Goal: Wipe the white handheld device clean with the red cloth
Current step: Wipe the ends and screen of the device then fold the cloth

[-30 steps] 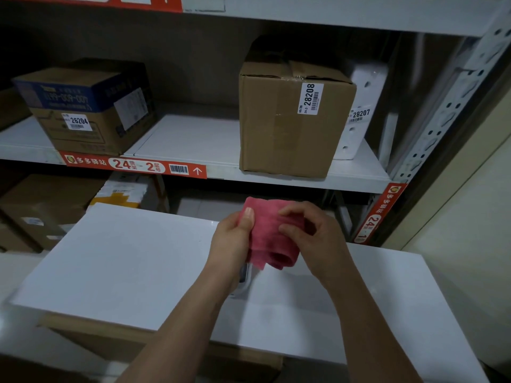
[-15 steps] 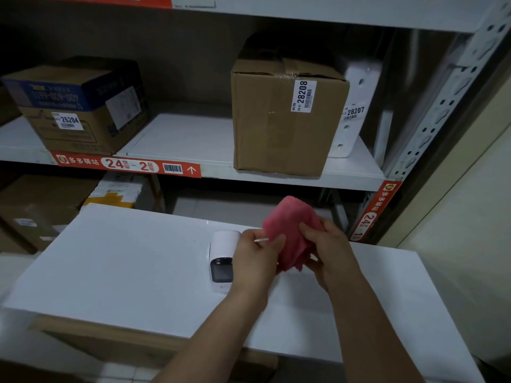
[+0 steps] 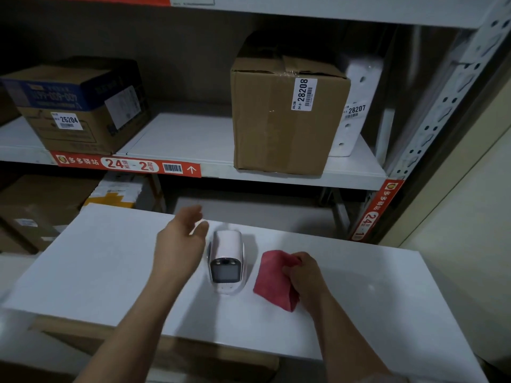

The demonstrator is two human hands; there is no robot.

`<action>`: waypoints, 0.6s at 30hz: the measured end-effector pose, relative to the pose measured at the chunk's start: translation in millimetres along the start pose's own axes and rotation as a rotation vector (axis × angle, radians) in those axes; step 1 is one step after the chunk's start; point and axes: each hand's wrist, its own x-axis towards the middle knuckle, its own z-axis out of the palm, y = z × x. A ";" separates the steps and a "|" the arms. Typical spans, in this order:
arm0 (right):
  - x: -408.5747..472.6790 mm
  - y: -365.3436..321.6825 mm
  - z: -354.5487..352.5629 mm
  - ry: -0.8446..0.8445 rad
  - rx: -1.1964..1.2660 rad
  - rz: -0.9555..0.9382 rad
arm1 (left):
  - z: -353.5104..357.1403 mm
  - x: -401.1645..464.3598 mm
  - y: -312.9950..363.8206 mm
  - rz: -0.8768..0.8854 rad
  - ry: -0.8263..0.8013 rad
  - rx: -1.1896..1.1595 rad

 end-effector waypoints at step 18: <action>-13.8 43.4 38.7 0.104 -1.094 -0.614 | -2.5 2.9 -64.6 -0.052 -0.211 0.245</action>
